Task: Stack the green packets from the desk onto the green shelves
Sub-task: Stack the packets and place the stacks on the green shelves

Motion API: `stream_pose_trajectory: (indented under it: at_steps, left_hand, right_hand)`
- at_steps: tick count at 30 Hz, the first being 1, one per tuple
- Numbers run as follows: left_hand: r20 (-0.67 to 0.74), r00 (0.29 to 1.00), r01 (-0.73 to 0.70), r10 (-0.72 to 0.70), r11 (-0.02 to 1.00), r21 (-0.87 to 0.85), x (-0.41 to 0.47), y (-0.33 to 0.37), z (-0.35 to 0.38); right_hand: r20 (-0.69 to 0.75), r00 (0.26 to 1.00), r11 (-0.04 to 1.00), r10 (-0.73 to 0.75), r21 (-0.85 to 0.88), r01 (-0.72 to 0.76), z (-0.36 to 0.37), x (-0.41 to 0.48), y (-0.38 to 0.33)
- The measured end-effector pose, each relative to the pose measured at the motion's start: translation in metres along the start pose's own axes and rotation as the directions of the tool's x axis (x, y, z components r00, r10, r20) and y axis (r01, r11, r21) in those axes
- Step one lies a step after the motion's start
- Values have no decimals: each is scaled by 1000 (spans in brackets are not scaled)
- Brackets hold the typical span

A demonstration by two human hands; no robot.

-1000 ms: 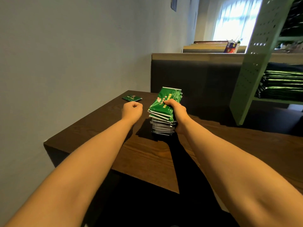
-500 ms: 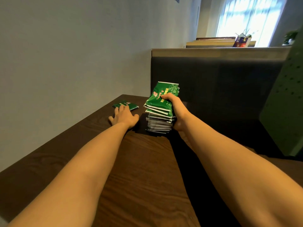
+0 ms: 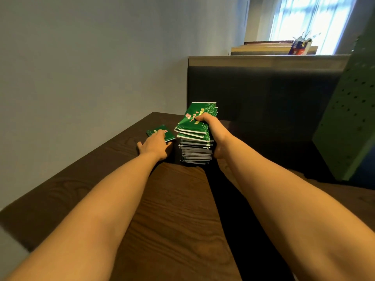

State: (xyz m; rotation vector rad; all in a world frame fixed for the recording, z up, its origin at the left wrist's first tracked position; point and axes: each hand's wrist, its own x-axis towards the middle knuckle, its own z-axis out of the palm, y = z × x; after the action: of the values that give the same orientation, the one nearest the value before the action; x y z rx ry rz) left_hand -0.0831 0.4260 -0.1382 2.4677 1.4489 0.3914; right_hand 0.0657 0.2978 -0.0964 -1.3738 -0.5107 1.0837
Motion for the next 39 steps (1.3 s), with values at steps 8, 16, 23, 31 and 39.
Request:
stream_pose_trajectory:
  at_steps: [8,16,23,31,39]
  left_hand:
    - [-33,990,-135,134,990,-39,-118,23,-13]
    - [-70,989,-134,127,987,-93,-205,60,-13]
    - [-45,996,-82,71,949,-303,-226,85,-14]
    - [45,982,173,-186,767,-618,-222,93,-22]
    - [306,921,381,-241,397,-835,-231,103,-39]
  right_hand:
    - [-46,999,998,25,-49,-28,-20,-83,19]
    - [-27,999,999,38,-26,-38,-54,-208,32]
    - [-32,999,996,7,94,-3,-75,-233,50]
    - [-51,998,994,21,109,-15,-74,-225,54]
    - [-20,999,997,43,70,-42,-74,-228,51]
